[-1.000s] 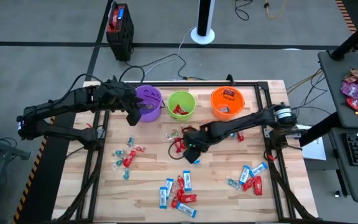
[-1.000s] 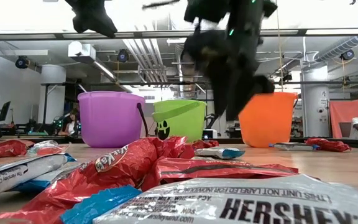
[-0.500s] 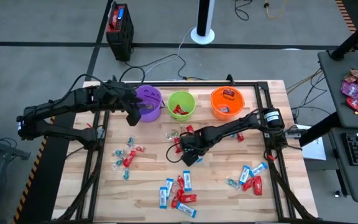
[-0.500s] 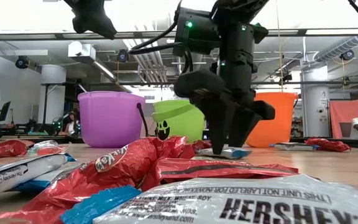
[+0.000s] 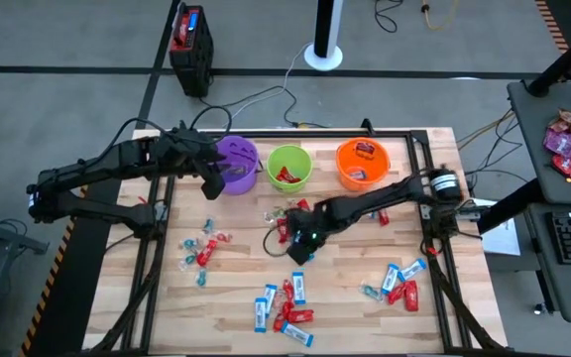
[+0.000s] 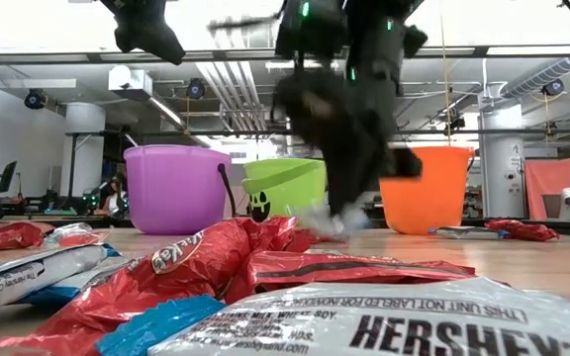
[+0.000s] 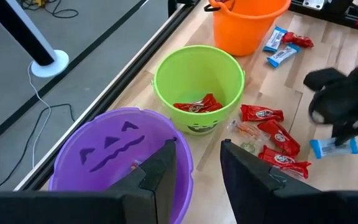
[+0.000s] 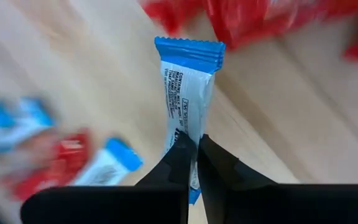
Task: Sort candy by brand, put in halloween buckets
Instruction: Put the white chocolate bar into the orange bucket
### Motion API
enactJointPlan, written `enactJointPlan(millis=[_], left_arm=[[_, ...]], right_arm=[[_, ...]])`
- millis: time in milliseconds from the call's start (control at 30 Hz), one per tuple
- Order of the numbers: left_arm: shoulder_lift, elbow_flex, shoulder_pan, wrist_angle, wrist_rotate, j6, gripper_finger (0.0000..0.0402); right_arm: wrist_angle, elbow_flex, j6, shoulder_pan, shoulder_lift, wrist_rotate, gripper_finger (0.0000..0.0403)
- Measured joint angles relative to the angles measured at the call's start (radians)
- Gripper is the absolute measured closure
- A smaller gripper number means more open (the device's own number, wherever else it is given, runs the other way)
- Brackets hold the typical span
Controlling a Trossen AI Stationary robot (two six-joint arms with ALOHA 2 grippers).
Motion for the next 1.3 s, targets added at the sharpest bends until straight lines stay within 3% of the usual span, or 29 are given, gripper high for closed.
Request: enactJointPlan(millis=[200, 333, 433, 567, 800, 933, 1067, 1300], left_arm=[[0.000, 0.000, 0.002, 0.001, -0.003, 0.042, 0.0293], [0.000, 0.000, 0.016, 0.000, -0.003, 0.064, 0.0293], [0.001, 0.000, 0.039, 0.000, -0.003, 0.066, 0.0293], [0.015, 0.000, 0.090, -0.001, -0.003, 0.069, 0.0296], [0.054, 0.000, 0.151, -0.058, -0.001, -0.010, 0.0314], [0.077, 0.000, 0.154, -0.065, 0.001, -0.037, 0.0321], [0.095, 0.000, 0.153, -0.075, 0.001, -0.104, 0.0323], [0.140, 0.000, 0.165, -0.076, 0.001, -0.119, 0.0323]], right_arm=[[-0.027, 0.003, -0.023, -0.088, -0.225, 0.065, 0.0391], [-0.051, 0.019, -0.096, -0.239, -0.371, 0.162, 0.0391], [-0.102, 0.061, -0.208, -0.382, -0.419, 0.174, 0.0391], [-0.286, 0.178, -0.359, -0.556, -0.405, 0.156, 0.0391], [-0.952, 0.392, -0.462, -0.704, -0.229, 0.177, 0.0391], [-0.866, 0.388, -0.563, -0.718, -0.213, 0.157, 0.0391], [-0.924, 0.395, -0.587, -0.749, -0.183, 0.206, 0.0391], [-0.872, 0.364, -0.692, -0.778, -0.173, 0.211, 0.0390]])
